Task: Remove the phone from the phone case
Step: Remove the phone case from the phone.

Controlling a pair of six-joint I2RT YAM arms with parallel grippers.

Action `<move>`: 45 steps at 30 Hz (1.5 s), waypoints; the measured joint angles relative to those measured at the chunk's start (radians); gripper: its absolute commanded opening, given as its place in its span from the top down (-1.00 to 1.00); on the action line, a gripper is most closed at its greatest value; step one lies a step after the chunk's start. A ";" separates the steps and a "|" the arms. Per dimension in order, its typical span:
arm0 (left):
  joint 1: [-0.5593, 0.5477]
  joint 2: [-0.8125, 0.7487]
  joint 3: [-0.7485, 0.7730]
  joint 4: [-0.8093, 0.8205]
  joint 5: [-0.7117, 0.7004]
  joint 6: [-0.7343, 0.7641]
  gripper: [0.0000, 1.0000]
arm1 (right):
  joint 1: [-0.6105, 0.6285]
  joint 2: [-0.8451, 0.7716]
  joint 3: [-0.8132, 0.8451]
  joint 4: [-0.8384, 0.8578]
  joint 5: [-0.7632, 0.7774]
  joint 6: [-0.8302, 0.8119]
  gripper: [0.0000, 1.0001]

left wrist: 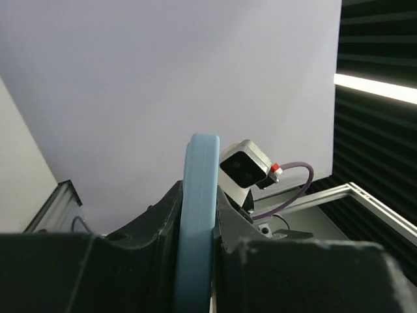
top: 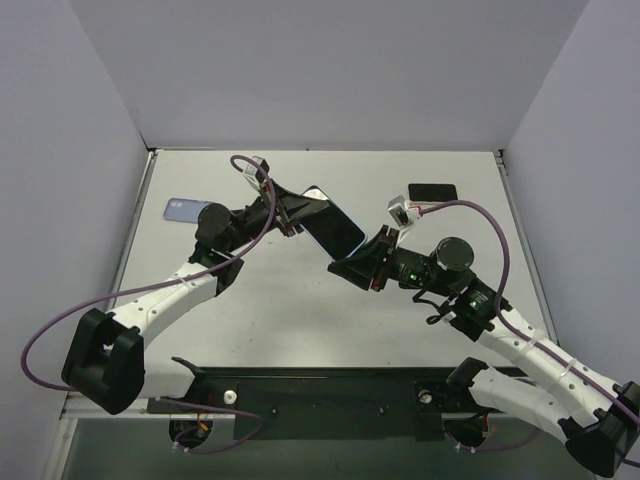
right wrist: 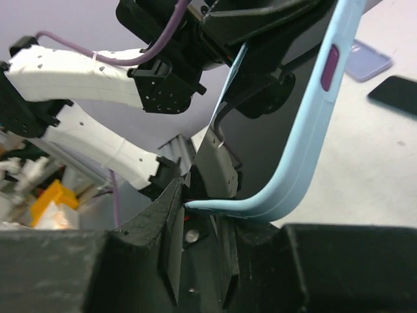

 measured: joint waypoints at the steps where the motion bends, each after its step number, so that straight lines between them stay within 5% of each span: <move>1: -0.002 0.016 -0.001 0.048 0.006 -0.039 1.00 | 0.011 -0.010 0.020 -0.039 0.020 -0.058 1.00; 8: 0.006 0.073 -0.042 0.225 0.023 -0.141 1.00 | 0.026 -0.015 0.051 -0.177 0.070 -0.383 1.00; 15: 0.010 0.094 -0.047 0.280 0.024 -0.148 1.00 | 0.014 -0.016 0.049 -0.182 0.064 -0.458 1.00; 17: 0.010 0.094 -0.047 0.278 0.024 -0.151 1.00 | 0.006 -0.014 0.053 -0.182 0.050 -0.428 0.70; 22: 0.027 0.076 -0.044 0.198 0.092 -0.145 1.00 | -0.045 0.000 0.064 -0.214 -0.034 -0.322 -0.60; 34: 0.079 0.018 0.167 -0.157 0.444 0.285 1.00 | -0.136 -0.034 -0.007 -0.344 -0.302 -0.092 -0.41; 39: 0.089 0.019 0.167 -0.266 0.494 0.385 1.00 | -0.135 -0.015 0.057 -0.314 -0.355 -0.043 -0.02; 45: 0.090 0.016 0.167 -0.301 0.526 0.420 1.00 | -0.126 0.079 0.117 -0.256 -0.397 -0.005 0.16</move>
